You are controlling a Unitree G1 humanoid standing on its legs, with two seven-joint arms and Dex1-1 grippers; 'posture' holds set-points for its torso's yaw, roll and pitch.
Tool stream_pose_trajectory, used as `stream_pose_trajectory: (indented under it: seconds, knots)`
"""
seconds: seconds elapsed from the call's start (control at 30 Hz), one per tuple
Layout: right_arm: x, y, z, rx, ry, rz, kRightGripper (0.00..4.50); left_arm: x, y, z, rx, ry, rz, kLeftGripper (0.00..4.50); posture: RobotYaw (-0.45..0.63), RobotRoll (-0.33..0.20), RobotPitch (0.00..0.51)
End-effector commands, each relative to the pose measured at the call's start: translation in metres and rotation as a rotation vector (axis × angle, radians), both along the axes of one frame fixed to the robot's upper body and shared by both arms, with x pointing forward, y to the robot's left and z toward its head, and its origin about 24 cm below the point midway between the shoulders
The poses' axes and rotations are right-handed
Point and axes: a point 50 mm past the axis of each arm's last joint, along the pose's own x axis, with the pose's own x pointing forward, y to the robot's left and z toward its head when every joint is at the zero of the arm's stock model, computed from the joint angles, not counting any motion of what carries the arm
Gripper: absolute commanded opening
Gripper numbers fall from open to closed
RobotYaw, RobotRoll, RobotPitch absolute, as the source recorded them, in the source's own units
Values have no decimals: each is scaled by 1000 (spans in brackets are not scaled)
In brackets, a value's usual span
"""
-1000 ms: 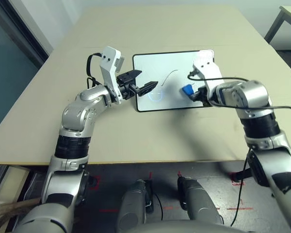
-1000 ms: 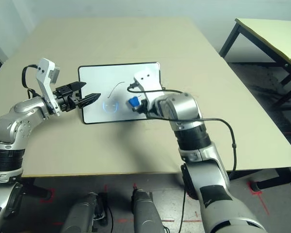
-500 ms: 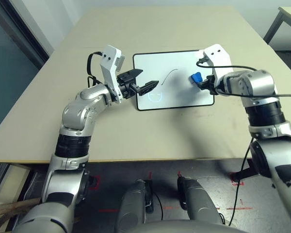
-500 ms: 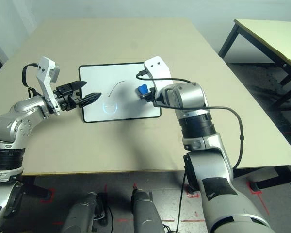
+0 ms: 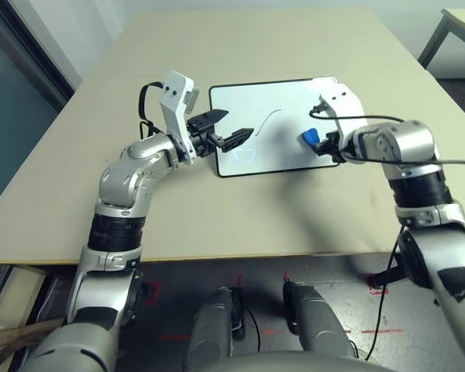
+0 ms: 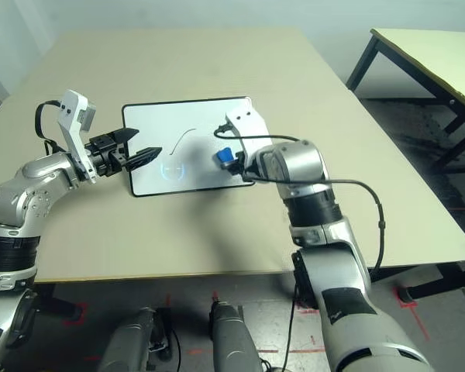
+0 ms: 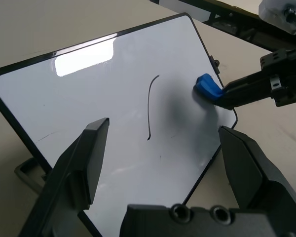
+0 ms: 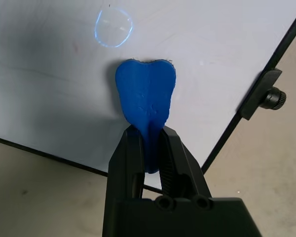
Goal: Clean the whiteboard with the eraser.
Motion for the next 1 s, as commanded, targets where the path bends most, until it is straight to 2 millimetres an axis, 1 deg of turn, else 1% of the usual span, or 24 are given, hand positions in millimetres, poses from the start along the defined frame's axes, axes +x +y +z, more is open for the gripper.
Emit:
stream_pose_trajectory:
  seconds: [0.03, 0.13, 0.23, 0.37, 0.43, 0.5, 0.57, 0.67, 0.73, 0.83, 0.9, 1.0]
  knots:
    - [0, 13, 6, 24, -23, 47, 385, 0, 3, -6, 4, 20, 7, 4500, -109, 0, 164]
    - [4, 22, 15, 51, -54, 68, 385, 0, 4, -5, 4, 19, 10, 4500, -109, 0, 164]
    - [4, 32, 18, 69, -57, 103, 385, 0, 6, -6, 5, 19, 14, 4500, -108, 0, 163]
    - [-5, 43, 10, 61, -17, 161, 385, 0, 7, -5, 4, 18, 20, 4500, -108, 0, 163]
    - [-10, 49, 4, 53, 5, 196, 385, 1, 12, -4, 7, 17, 34, 4500, -108, 0, 163]
    - [-11, 50, 4, 50, 6, 203, 385, 2, 15, -3, 10, 17, 45, 4500, -98, 0, 161]
    - [-6, 49, 7, 46, -12, 194, 385, 3, 20, -2, 14, 12, 59, 4500, -94, 0, 161]
    - [1, 48, 14, 46, -44, 179, 385, 4, 25, 1, 20, 6, 76, 4500, -92, 0, 162]
    - [10, 45, 23, 56, -90, 152, 384, 4, 28, 4, 22, 0, 85, 4500, -89, 0, 162]
    - [18, 43, 32, 71, -133, 125, 384, 3, 29, 5, 23, -3, 87, 4500, -86, 0, 161]
    - [18, 45, 31, 72, -127, 134, 384, 2, 27, 4, 22, -2, 81, 4500, -85, 0, 162]
    - [9, 54, 23, 69, -78, 184, 384, 1, 25, 4, 20, 1, 76, 4500, -85, 0, 163]
